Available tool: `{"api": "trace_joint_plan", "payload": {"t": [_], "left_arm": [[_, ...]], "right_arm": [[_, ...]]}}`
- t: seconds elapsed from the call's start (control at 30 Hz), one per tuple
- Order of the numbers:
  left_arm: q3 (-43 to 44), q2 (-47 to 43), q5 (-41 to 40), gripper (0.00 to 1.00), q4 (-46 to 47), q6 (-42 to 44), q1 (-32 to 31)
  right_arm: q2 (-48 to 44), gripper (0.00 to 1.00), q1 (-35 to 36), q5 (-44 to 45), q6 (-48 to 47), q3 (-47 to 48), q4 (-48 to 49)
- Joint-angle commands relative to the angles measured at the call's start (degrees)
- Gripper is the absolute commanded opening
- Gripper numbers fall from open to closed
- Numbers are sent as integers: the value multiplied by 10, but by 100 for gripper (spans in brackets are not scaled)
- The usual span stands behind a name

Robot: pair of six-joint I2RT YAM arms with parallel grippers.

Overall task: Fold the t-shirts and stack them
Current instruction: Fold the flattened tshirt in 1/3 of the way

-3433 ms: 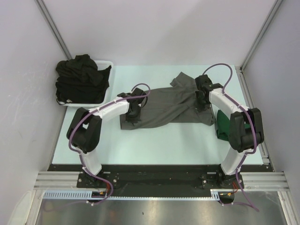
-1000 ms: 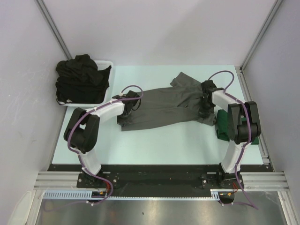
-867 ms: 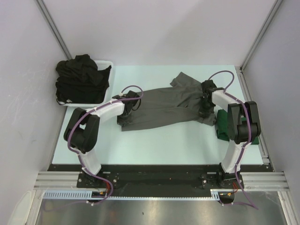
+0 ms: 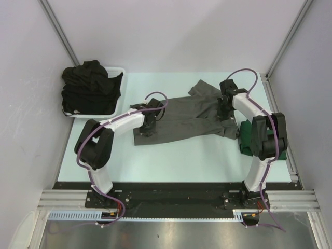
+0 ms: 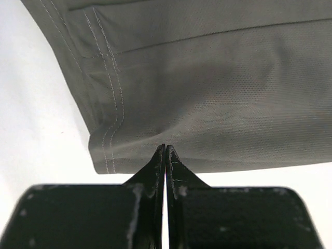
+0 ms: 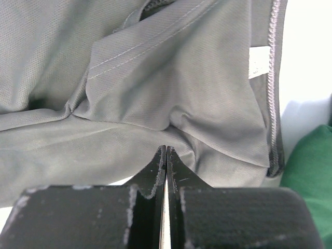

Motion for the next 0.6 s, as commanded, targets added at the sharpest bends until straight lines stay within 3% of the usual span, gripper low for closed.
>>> {"api": "trace_joint_plan", "payload": {"t": [0.0,0.57], "left_arm": [[-25,9,14,0,32,-21,-1],[-100,22,27,0,70,-47,0]], "right_arm": [[-42,0,-7,4,-3,8,-9],[-70,0,-21,3,-5,-17,-5]]}}
